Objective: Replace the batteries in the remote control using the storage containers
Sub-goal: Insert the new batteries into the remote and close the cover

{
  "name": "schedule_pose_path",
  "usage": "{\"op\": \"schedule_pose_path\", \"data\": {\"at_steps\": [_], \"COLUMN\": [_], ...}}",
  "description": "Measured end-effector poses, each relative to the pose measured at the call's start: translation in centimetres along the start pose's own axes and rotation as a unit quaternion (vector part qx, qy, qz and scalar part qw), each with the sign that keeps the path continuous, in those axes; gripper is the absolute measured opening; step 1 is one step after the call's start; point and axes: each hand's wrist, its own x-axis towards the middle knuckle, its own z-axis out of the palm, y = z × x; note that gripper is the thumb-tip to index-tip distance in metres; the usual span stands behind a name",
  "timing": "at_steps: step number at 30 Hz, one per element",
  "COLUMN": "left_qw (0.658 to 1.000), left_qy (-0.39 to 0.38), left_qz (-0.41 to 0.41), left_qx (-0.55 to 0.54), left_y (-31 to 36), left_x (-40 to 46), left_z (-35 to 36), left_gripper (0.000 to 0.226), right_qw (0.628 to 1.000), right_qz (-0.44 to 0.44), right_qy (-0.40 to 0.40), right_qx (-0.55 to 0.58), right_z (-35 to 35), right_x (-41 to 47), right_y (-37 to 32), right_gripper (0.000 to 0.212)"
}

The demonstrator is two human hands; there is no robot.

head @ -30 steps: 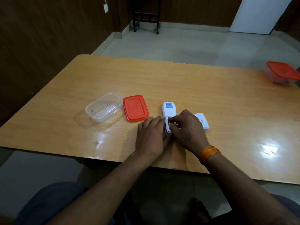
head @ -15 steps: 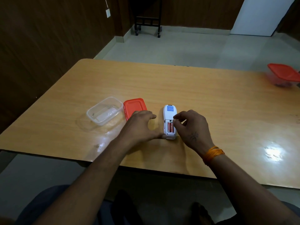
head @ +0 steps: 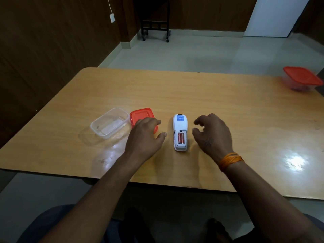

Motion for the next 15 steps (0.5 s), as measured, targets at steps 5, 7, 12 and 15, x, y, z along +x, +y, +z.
{"op": "schedule_pose_path", "data": {"at_steps": [5,7,12,15], "left_qw": [0.997,0.996,0.994,0.994], "left_qy": [-0.06,-0.078,-0.098,-0.104], "left_qz": [0.036,0.043,0.039,0.031], "left_qx": [-0.04,-0.032,0.02,0.028], "left_y": [2.8,3.4,3.4,3.6], "left_x": [-1.3,-1.7,-3.0,-3.3], "left_z": [2.0,2.7,3.3,3.6], "left_gripper": [0.053,0.059,0.094,0.1], "right_qw": [0.997,0.994,0.989,0.992], "right_qz": [0.064,0.073,0.098,0.095], "right_qy": [-0.012,-0.027,-0.071,-0.063], "right_qx": [-0.049,-0.075,-0.088,-0.053], "right_z": [-1.4,-1.6,-1.9,-2.0], "right_x": [0.1,-0.4,-0.6,-0.6], "right_y": [2.3,2.7,3.3,2.9], "right_gripper": [0.033,0.035,0.038,0.035]}}
